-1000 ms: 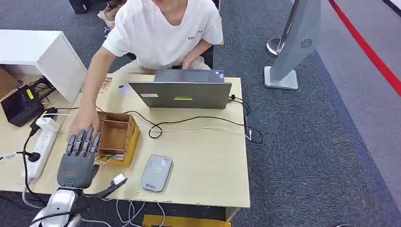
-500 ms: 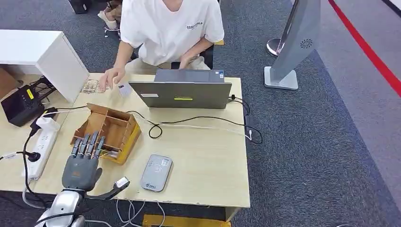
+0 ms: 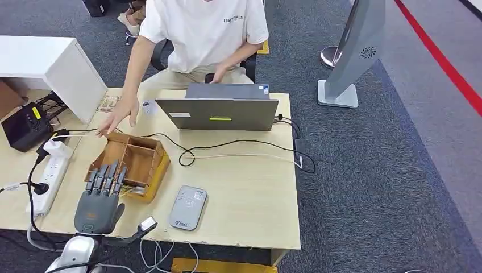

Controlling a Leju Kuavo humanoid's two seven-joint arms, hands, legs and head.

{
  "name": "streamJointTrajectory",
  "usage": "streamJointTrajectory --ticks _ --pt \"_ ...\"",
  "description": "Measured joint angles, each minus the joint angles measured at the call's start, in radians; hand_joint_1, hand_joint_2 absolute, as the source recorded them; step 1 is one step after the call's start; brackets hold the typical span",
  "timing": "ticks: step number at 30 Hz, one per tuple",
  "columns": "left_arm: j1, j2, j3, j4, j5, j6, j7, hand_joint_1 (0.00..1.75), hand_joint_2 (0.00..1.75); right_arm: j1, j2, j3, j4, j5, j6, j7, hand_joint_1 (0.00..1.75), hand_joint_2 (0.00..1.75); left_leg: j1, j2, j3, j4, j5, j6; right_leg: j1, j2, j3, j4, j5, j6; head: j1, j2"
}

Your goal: Pass the card to the sensor for recognition and then transmit it.

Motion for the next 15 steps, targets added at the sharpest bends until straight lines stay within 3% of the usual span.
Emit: streamJointTrajectory --ticks 5,15 --pt "-0.013 -0.001 0.005 0.005 0.000 -0.019 0.042 0.00 1.75 0.000 0.000 0.000 0.000 0.003 0.000 0.000 0.00 1.75 0.000 0.000 0.000 0.000 0.000 0.000 0.000 0.000 0.000 0.000 0.000 0.000 0.000 0.000" --pt "-0.040 -0.014 0.034 0.039 0.000 -0.019 0.042 0.00 1.75 0.000 0.000 0.000 0.000 0.003 0.000 0.000 0.00 1.75 0.000 0.000 0.000 0.000 0.000 0.000 0.000 0.000 0.000 0.000 0.000 0.000 0.000 0.000"
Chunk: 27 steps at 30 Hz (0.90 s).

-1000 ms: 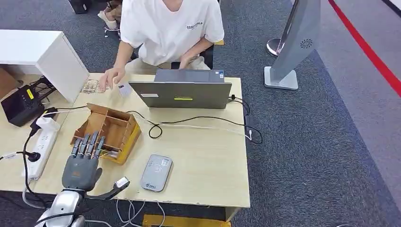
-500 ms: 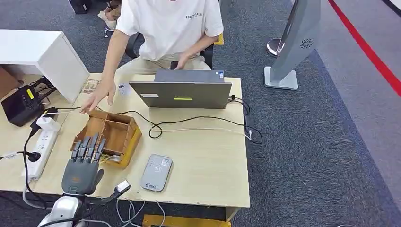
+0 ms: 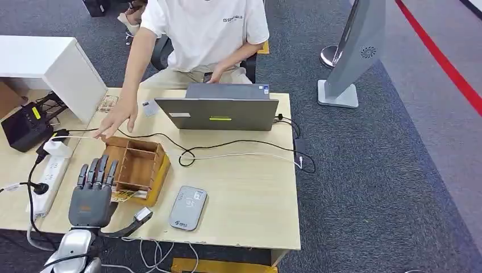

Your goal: Pass the card to the sensor for recognition and then transmit it.

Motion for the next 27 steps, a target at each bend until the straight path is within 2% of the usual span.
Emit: streamJointTrajectory --ticks 13,19,27 --pt "0.003 -0.012 0.020 0.010 0.000 0.003 -0.004 0.00 1.75 0.000 0.000 0.000 0.000 0.001 0.000 0.000 0.00 1.75 0.000 0.000 0.000 0.000 0.000 0.000 0.000 0.000 0.000 0.000 0.000 0.000 0.000 0.000" --pt "0.016 -0.012 0.020 0.008 0.000 0.073 -0.063 0.00 1.75 0.000 0.000 0.000 0.000 0.015 0.000 -0.002 0.00 1.75 0.000 0.000 0.000 0.000 0.000 0.000 0.000 0.000 0.000 0.000 0.000 0.000 0.000 0.000" --pt "0.027 -0.012 0.020 -0.006 0.000 0.107 -0.074 0.00 1.75 0.000 0.001 0.000 0.000 0.015 0.000 -0.005 0.00 1.75 0.000 0.000 0.000 0.000 0.000 0.000 0.000 0.000 0.000 0.000 0.000 0.000 0.000 0.000"
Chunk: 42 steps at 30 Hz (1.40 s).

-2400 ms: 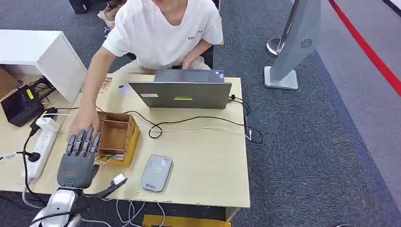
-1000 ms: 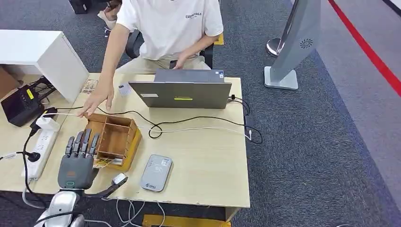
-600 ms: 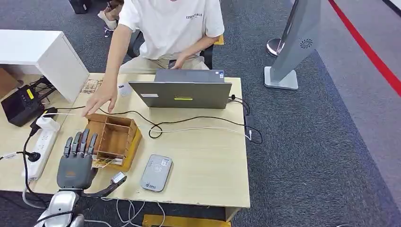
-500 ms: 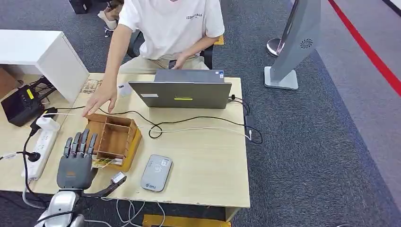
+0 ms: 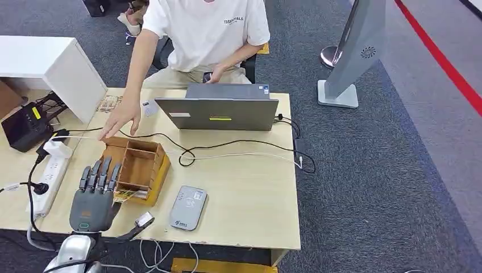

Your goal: Pass the card to the sensor for recognition and then transmit it.

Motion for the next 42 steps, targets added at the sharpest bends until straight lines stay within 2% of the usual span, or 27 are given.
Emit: streamJointTrajectory --ticks 7,8,35,42 --pt "0.005 0.000 0.000 -0.005 0.000 0.001 0.000 0.00 1.75 0.000 0.000 0.000 0.000 0.000 0.000 -0.001 0.00 1.75 0.000 0.000 0.000 0.000 0.000 0.000 0.000 0.000 0.000 0.000 0.000 0.000 0.000 0.000" --pt "0.005 0.000 0.000 -0.005 0.000 0.001 0.000 1.75 1.75 0.000 0.000 0.000 0.000 0.000 0.000 -0.001 0.00 1.75 0.000 0.000 0.000 0.000 0.000 0.000 0.000 0.000 0.000 0.000 0.000 0.000 0.000 0.000" --pt "-0.005 0.000 0.000 -0.005 0.012 -0.065 -0.050 1.75 1.75 0.000 0.000 -0.006 0.000 0.000 0.000 -0.004 0.00 1.75 0.000 0.000 0.000 0.000 0.000 0.000 0.000 0.000 0.000 0.000 0.000 0.000 0.000 0.000" --pt "-0.011 -0.007 0.000 -0.006 0.013 -0.050 -0.052 1.75 1.75 0.000 0.000 -0.008 0.000 0.000 0.000 -0.004 0.00 1.75 0.000 0.000 0.000 0.000 0.000 0.000 0.000 0.000 0.000 0.000 0.000 0.000 0.000 0.000"
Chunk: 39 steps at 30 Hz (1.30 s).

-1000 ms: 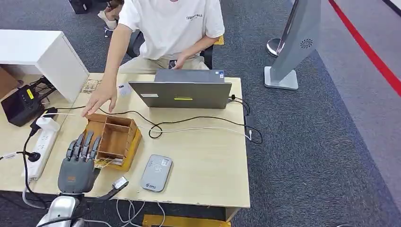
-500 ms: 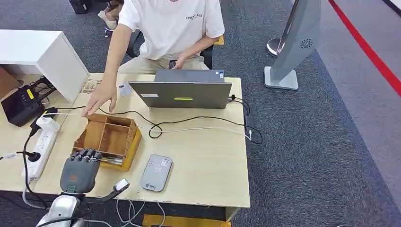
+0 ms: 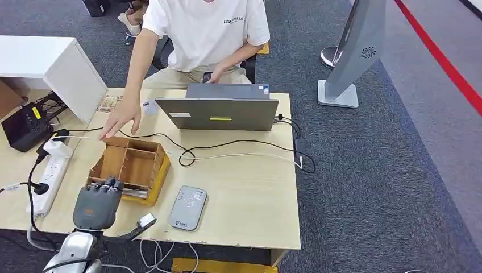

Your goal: Pass the card to the sensor for recognition and then transmit it.

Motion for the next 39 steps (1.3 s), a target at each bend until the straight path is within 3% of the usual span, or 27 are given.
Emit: streamJointTrajectory --ticks 15,19,27,34,37,39 --pt "0.006 -0.015 0.000 -0.061 -0.002 0.000 0.000 1.75 1.75 0.000 0.000 -0.018 0.000 -0.004 0.000 0.001 0.00 1.75 0.000 0.000 0.000 0.000 0.000 0.000 0.000 0.000 0.000 0.000 0.000 0.000 0.000 0.000" --pt "0.011 -0.017 -0.015 -0.158 0.004 -0.026 -0.003 1.75 1.75 0.000 0.000 -0.025 0.000 -0.015 0.000 0.000 0.00 1.75 0.000 0.000 0.000 0.000 0.000 0.000 0.000 0.000 0.000 0.000 0.000 0.000 0.000 0.000" --pt "-0.009 0.005 -0.115 -0.405 0.083 -0.135 -0.013 1.75 1.75 0.000 0.000 -0.053 0.000 -0.039 0.000 0.000 0.00 1.75 0.000 0.000 0.000 0.000 0.000 0.000 0.000 0.000 0.000 0.000 0.000 0.000 0.000 0.000" --pt "-0.124 0.065 -0.179 -0.592 0.193 -0.212 -0.015 1.75 1.75 0.000 0.000 -0.077 0.000 -0.048 0.000 -0.002 0.00 1.75 0.000 0.000 0.000 0.000 0.000 0.000 0.000 0.000 0.000 0.001 0.000 0.000 0.000 0.000" --pt "-0.213 0.063 -0.180 -0.604 0.164 -0.211 0.009 1.75 1.75 -0.001 0.003 -0.078 0.000 -0.019 0.000 0.000 0.00 1.75 0.000 -0.001 0.000 0.000 0.001 0.000 0.000 -0.001 -0.001 0.001 0.000 0.000 0.001 0.000" --pt "-0.319 0.043 -0.179 -0.556 0.095 -0.201 0.048 1.75 1.75 -0.003 0.005 -0.076 0.000 0.010 0.000 0.002 0.00 1.75 0.000 -0.003 0.000 0.000 0.002 0.001 0.000 -0.004 0.001 0.001 0.001 0.000 0.001 0.000"
